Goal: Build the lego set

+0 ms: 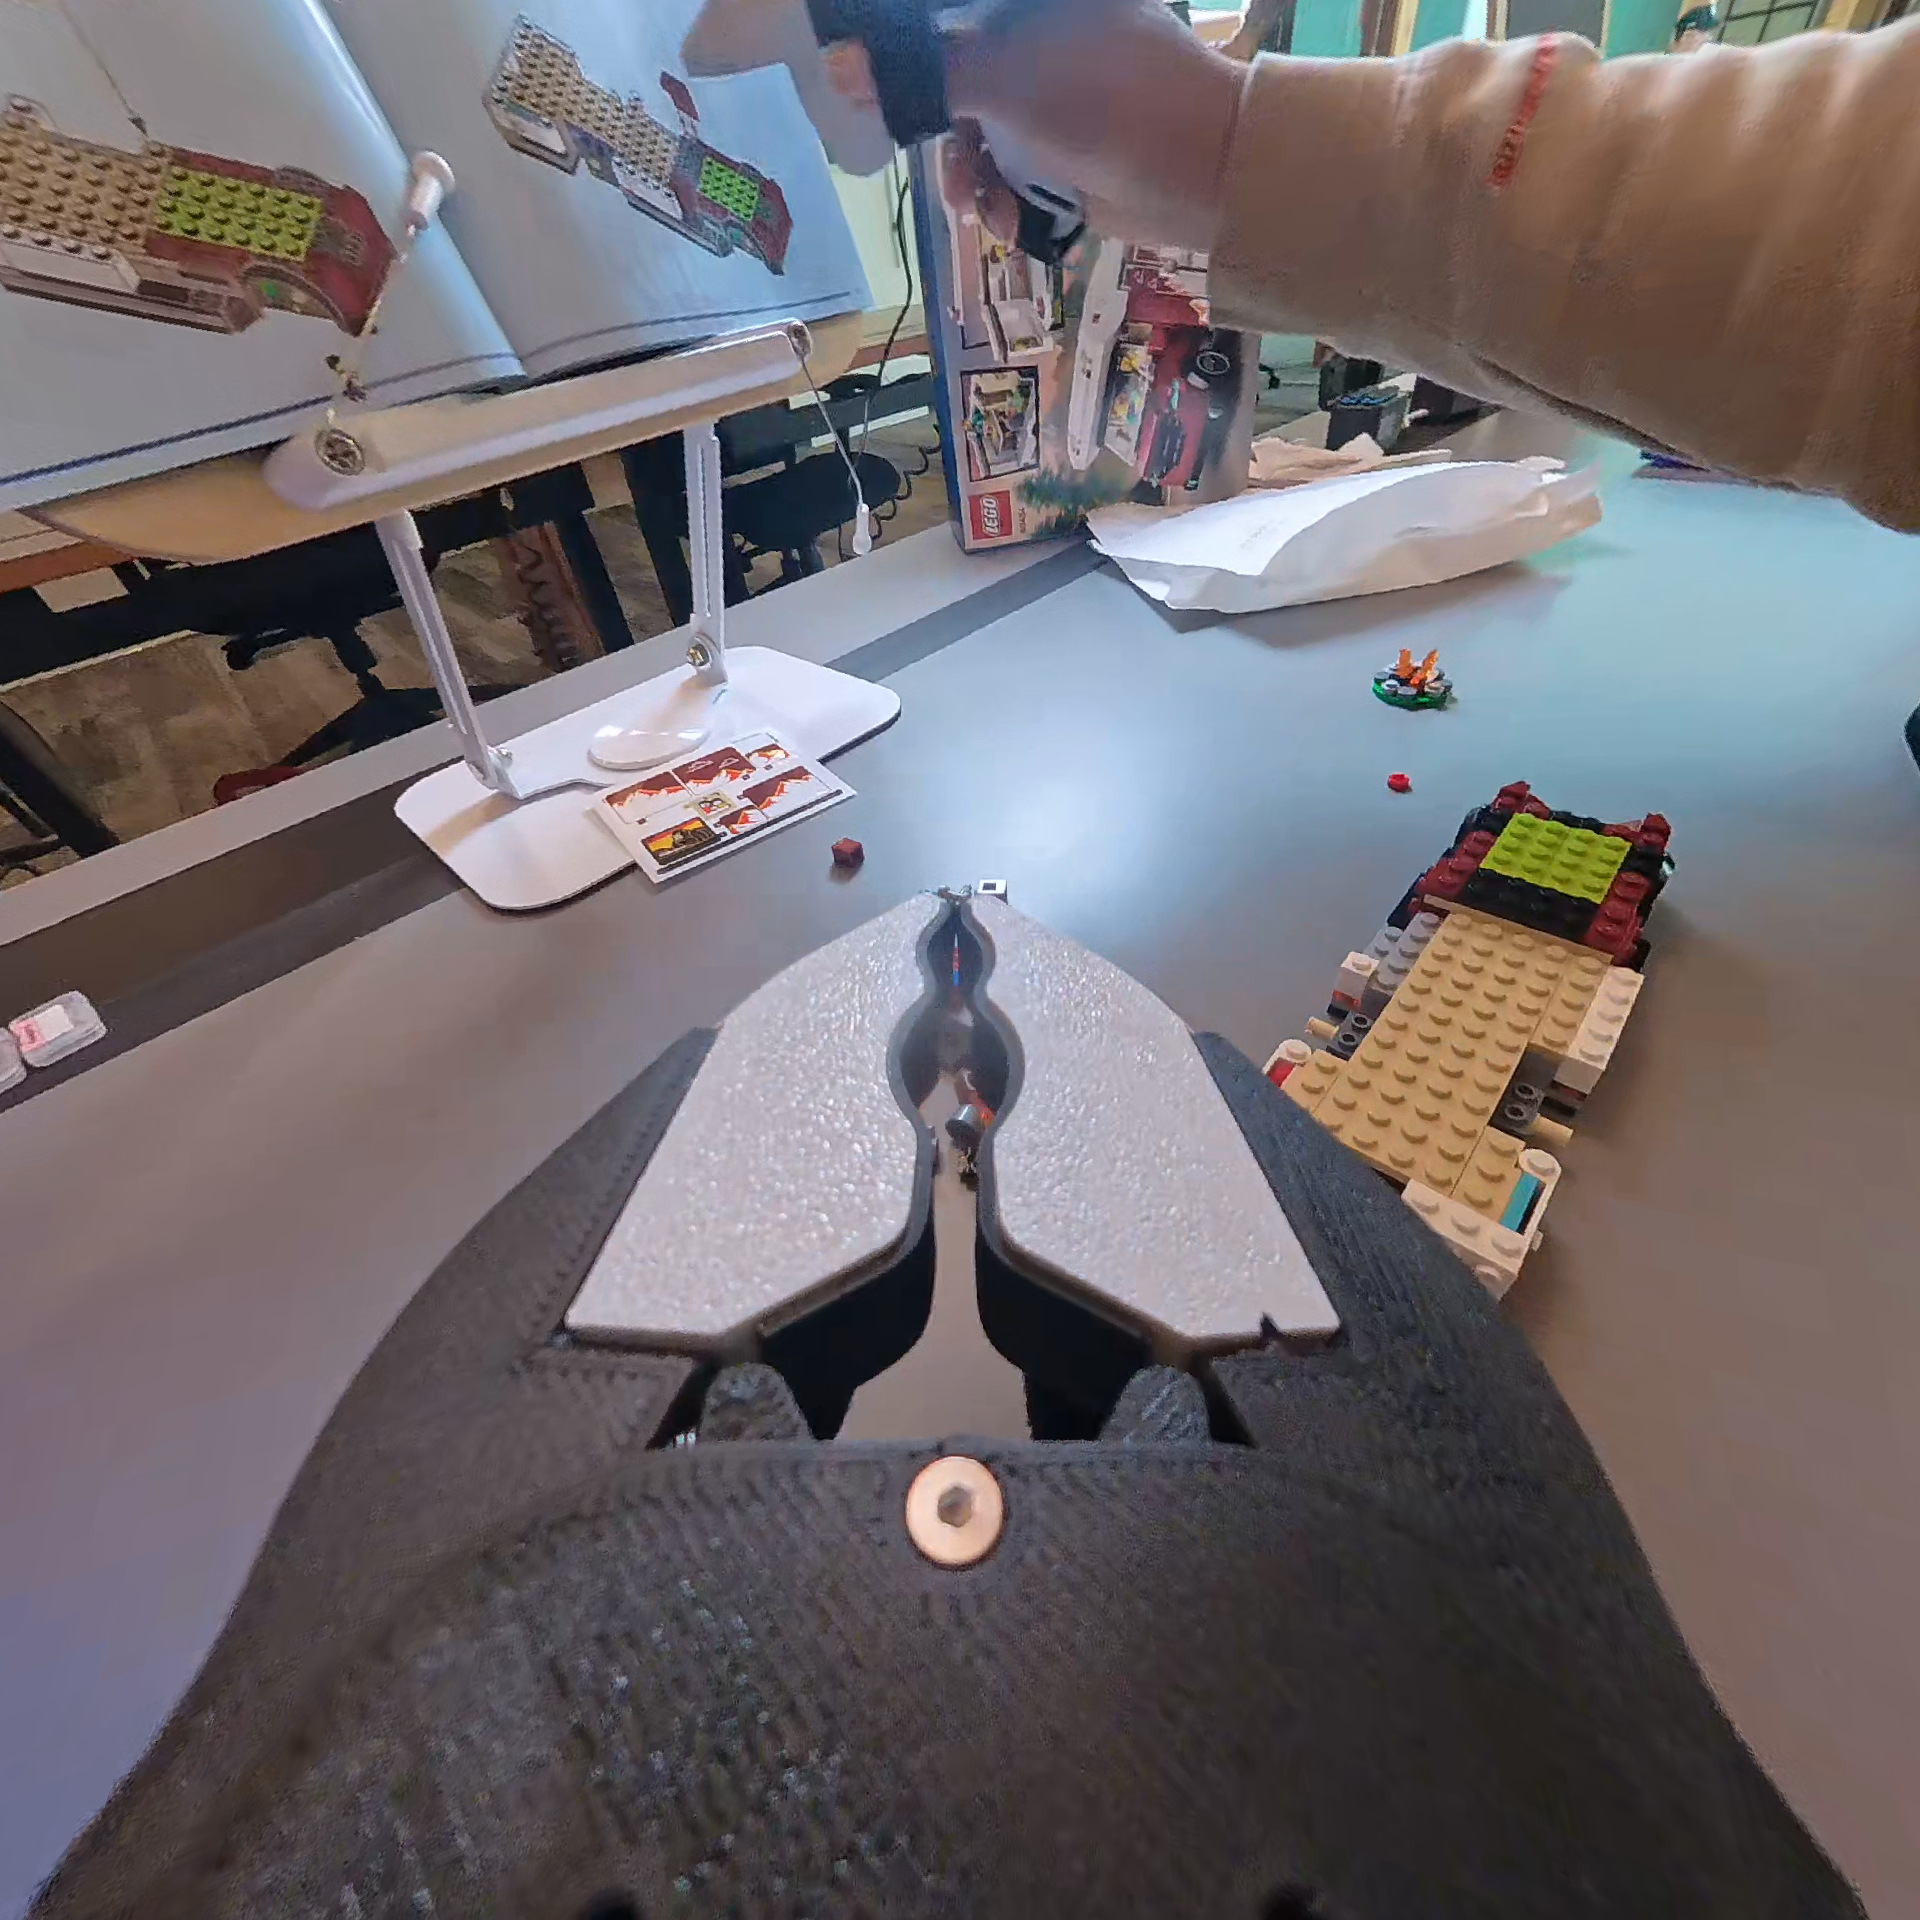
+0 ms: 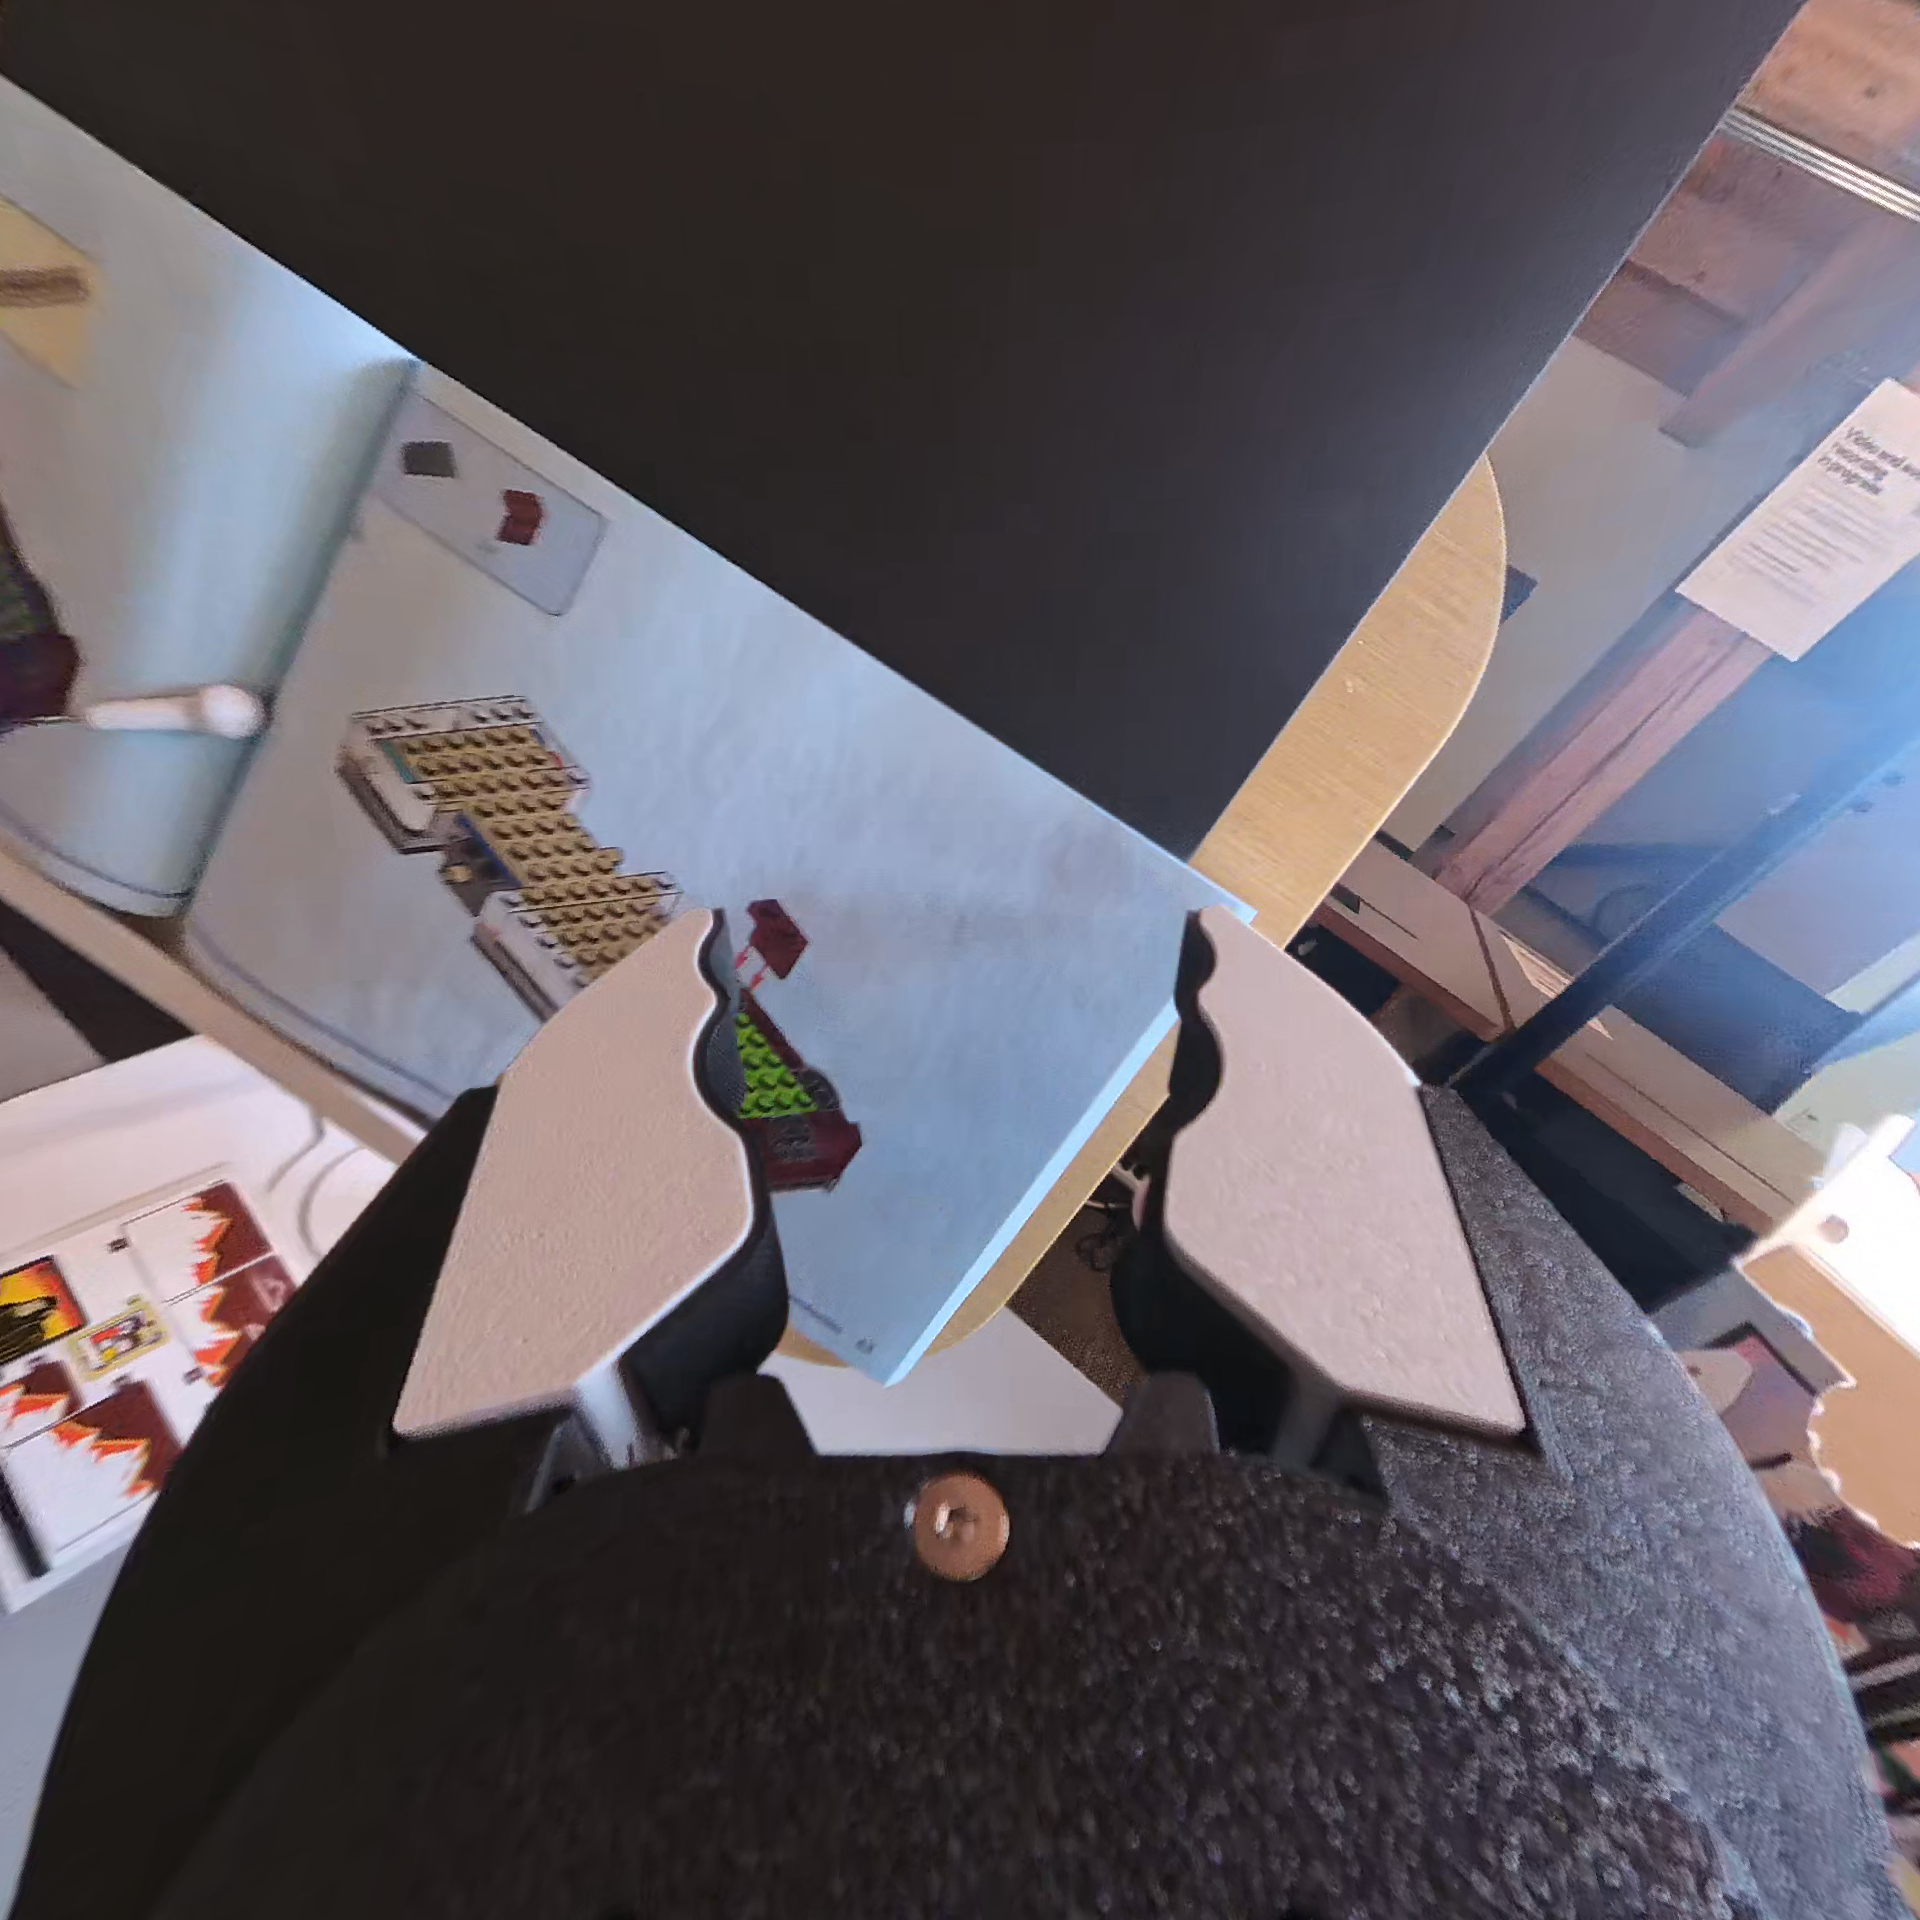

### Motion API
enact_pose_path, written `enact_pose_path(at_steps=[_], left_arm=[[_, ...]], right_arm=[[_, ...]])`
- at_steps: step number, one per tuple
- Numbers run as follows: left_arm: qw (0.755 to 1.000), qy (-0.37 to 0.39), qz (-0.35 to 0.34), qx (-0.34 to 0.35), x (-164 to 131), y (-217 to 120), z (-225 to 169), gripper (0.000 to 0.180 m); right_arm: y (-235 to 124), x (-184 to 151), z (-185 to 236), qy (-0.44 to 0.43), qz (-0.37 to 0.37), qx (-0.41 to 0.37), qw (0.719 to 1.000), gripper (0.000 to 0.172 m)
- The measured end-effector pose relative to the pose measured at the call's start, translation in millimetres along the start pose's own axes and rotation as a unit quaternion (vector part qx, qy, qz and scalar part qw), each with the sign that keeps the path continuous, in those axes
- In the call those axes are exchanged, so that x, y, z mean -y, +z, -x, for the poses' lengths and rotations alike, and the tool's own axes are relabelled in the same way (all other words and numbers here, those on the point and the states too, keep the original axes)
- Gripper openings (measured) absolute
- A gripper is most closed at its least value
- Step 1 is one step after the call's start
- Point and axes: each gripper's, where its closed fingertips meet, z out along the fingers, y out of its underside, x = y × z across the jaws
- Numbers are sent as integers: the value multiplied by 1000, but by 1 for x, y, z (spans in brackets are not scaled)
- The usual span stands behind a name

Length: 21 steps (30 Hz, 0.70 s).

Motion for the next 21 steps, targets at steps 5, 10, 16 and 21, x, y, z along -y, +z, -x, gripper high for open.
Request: enact_pose_path(at_steps=[5,10,16,21], left_arm=[[1000,-1,7,-8,-3,2,-2,0],[1000,2,15,-17,-7,4,-5,0],[999,9,21,-22,-9,5,-8,0],[999,8,27,-26,-12,7,-9,0]], right_arm=[[11,-4,-4,-7,3,-7,1000,78],[8,-7,-5,6,-9,-16,1000,62],[3,-10,-4,0,-9,-1,1000,38],[8,-6,-12,-7,3,-16,1000,66]])
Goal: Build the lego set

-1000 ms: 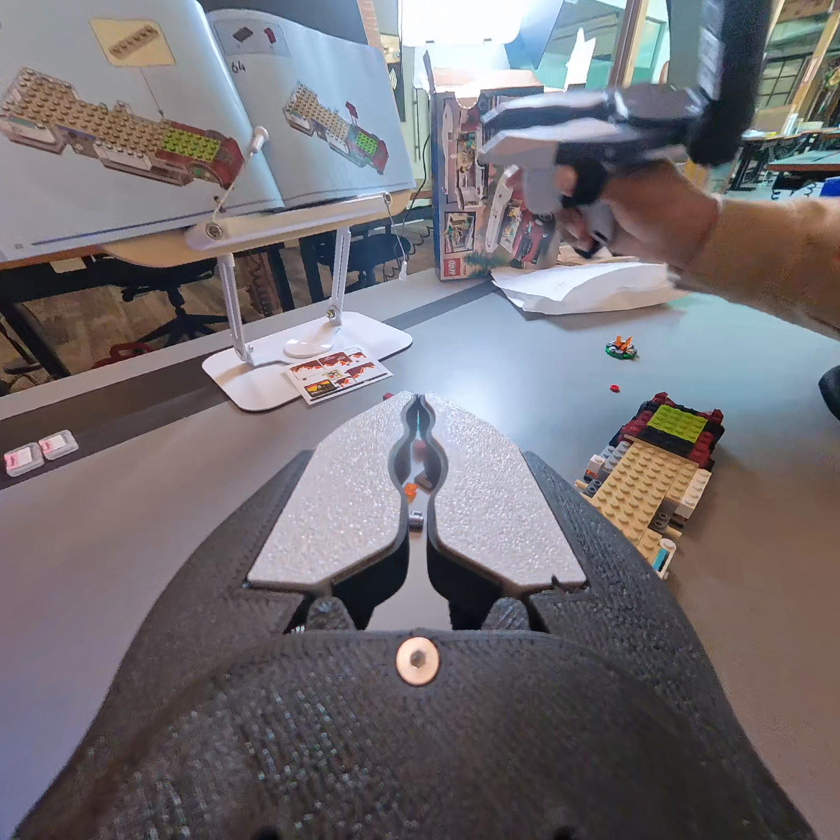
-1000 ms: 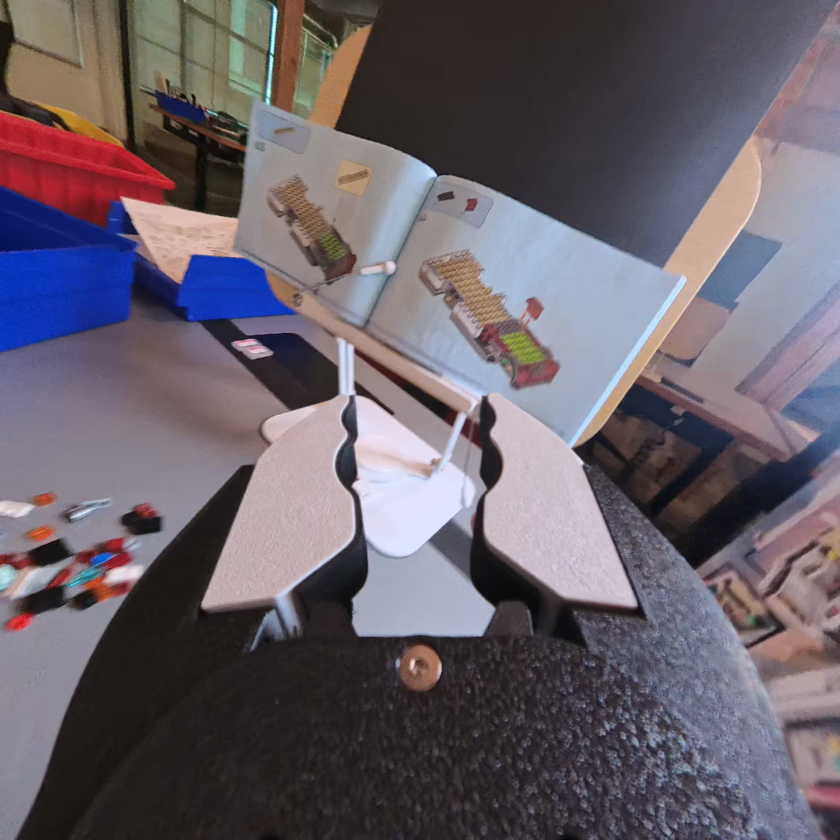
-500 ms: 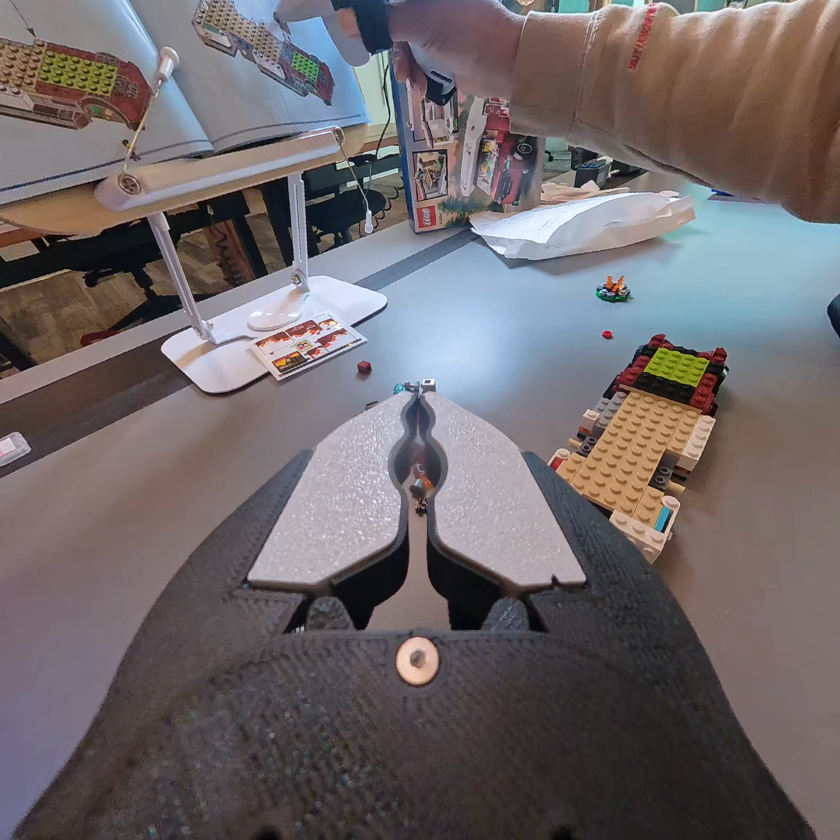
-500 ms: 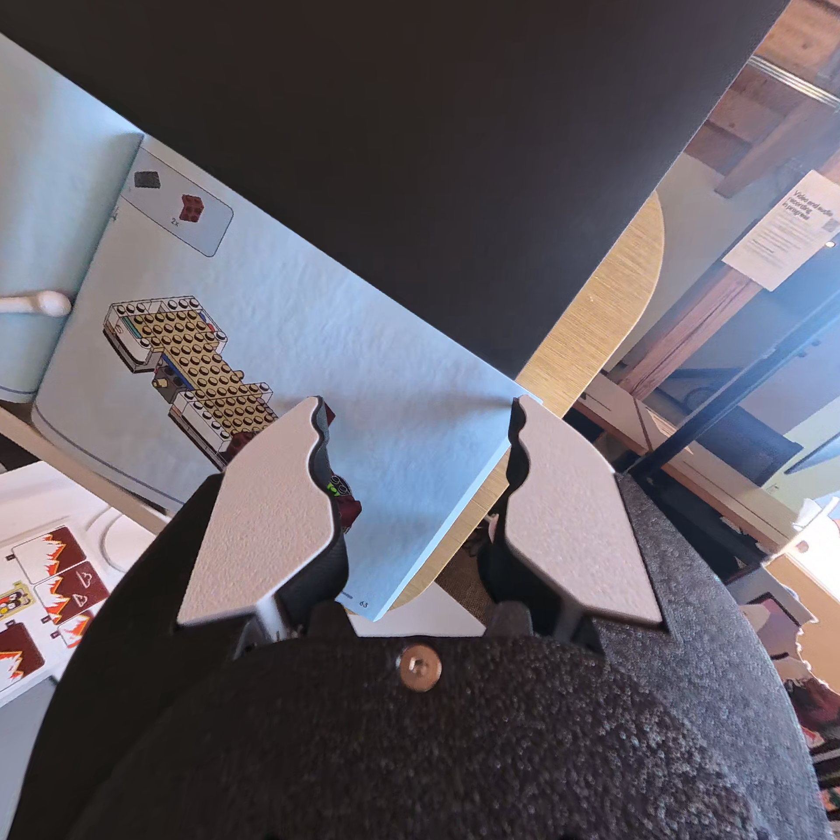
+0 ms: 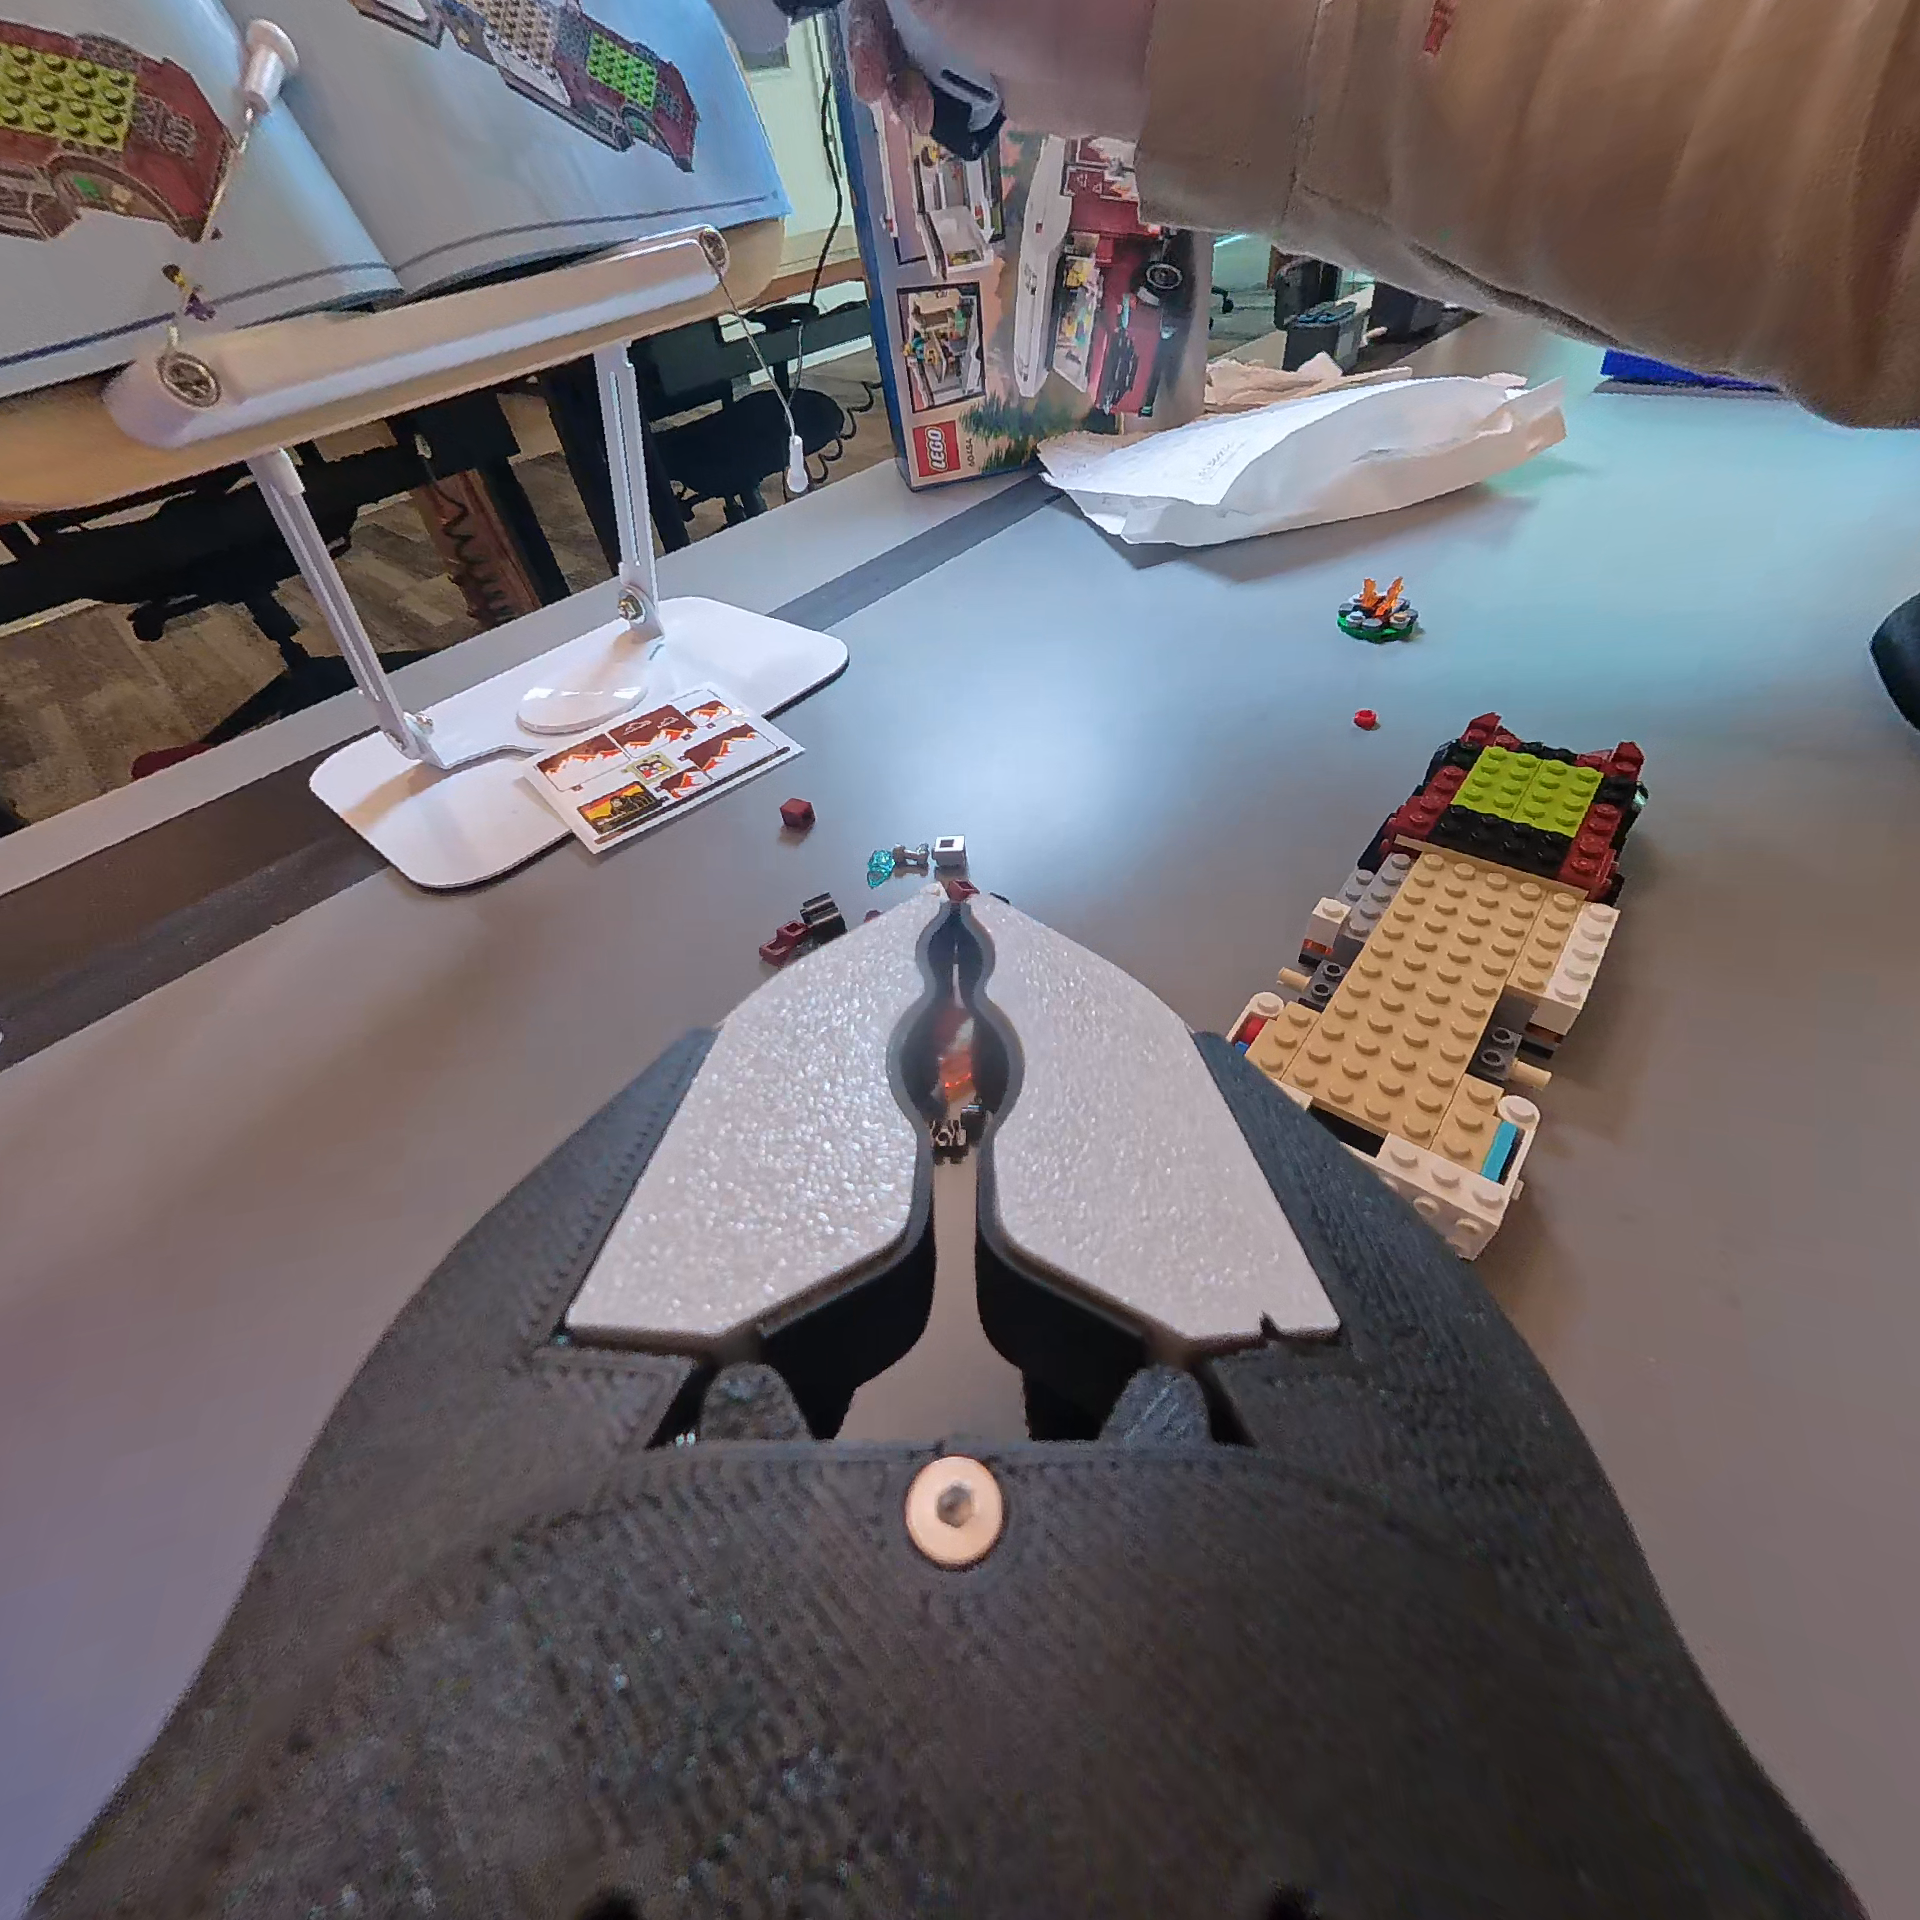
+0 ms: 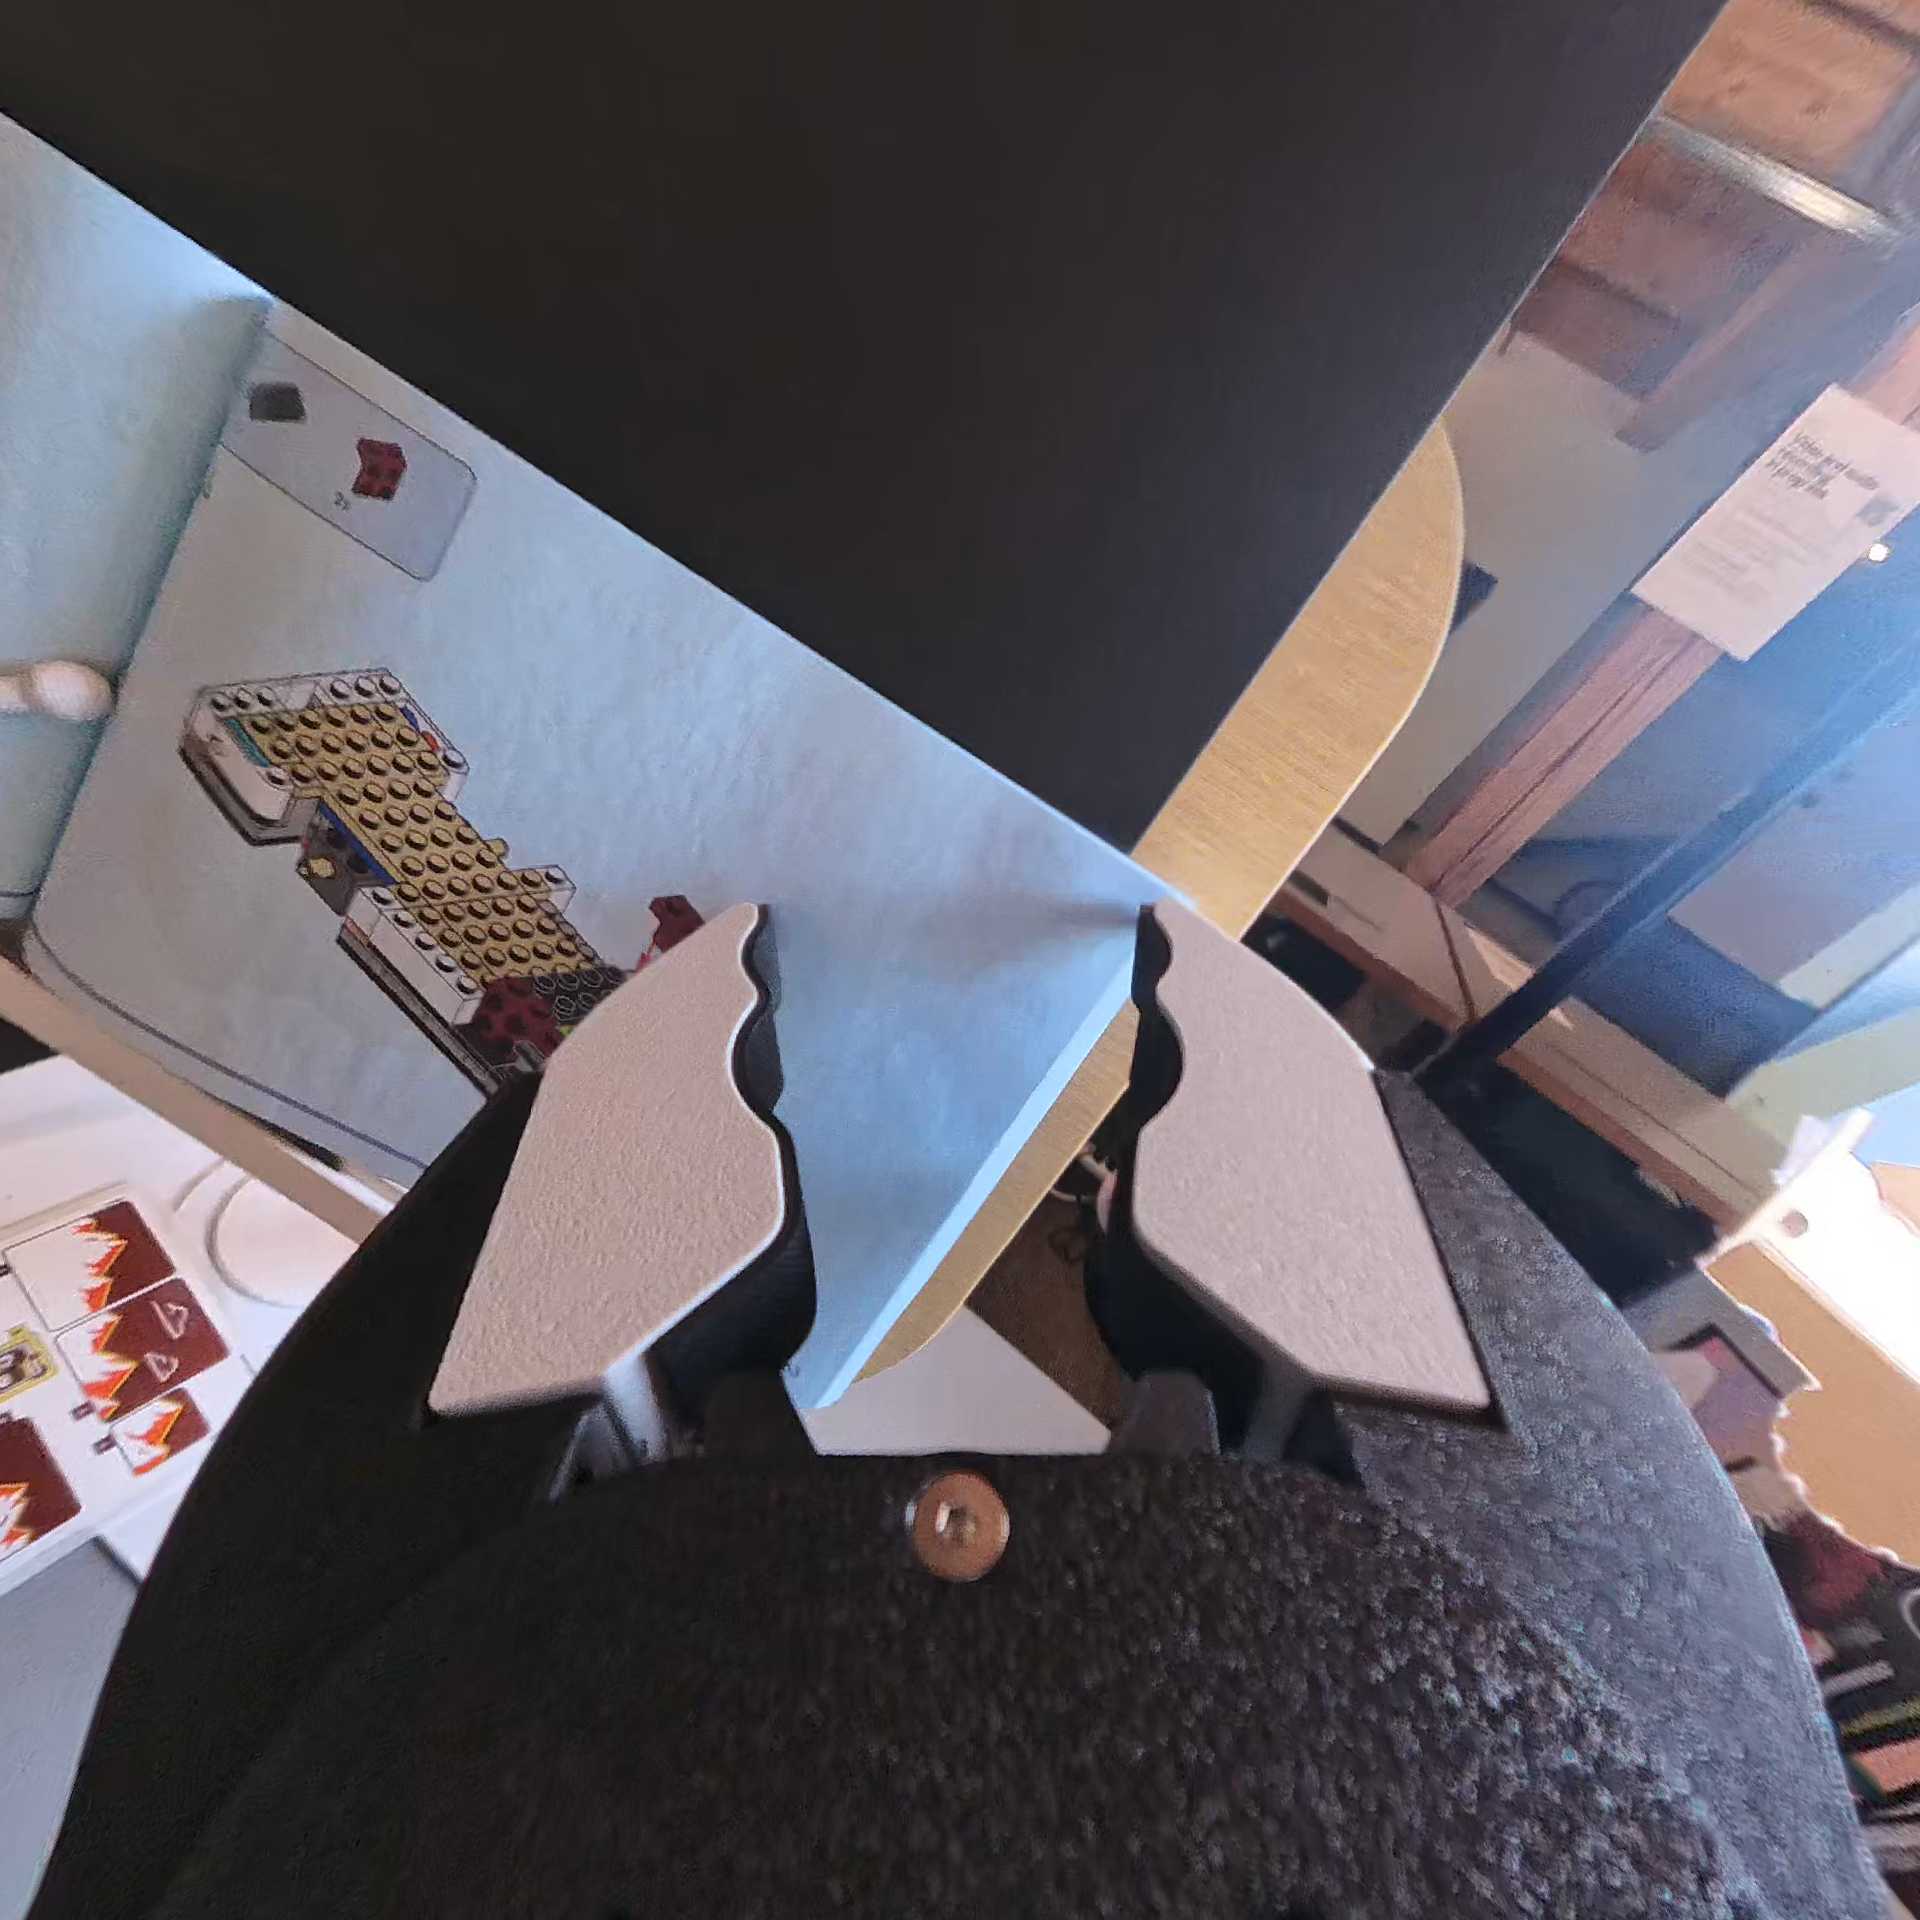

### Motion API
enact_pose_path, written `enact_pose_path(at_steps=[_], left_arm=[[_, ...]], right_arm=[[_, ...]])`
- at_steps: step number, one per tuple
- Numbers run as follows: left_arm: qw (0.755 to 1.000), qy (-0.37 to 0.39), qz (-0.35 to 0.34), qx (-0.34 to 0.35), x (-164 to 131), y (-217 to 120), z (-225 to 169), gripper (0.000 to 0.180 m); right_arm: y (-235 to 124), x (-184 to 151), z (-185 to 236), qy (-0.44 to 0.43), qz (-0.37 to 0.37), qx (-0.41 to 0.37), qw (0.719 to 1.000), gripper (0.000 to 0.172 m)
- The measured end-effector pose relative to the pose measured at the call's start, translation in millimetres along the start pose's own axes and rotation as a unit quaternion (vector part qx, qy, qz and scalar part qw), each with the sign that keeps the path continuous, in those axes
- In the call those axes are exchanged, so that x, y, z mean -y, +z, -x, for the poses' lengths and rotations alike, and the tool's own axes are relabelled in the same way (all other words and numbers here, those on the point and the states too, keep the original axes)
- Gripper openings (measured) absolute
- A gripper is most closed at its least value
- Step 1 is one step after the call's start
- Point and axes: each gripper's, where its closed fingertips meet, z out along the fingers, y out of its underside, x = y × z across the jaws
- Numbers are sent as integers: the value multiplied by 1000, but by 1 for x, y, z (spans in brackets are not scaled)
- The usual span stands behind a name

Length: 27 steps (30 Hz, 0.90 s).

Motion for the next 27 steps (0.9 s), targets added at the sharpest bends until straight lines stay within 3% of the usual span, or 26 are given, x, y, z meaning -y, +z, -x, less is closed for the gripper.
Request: enact_pose_path(at_steps=[11,15,19,27], left_arm=[[1000,2,2,-8,-1,1,-2,0],[1000,5,4,-9,-2,1,-3,0],[1000,5,4,-10,-2,0,-3,0],[1000,5,6,-13,-3,1,-3,0]], right_arm=[[-1,-5,6,1,8,20,1000,35],[0,6,-3,-13,-6,-5,1000,67],[7,1,-1,-3,10,0,1000,66],[4,-2,-2,-2,10,3,1000,33]])
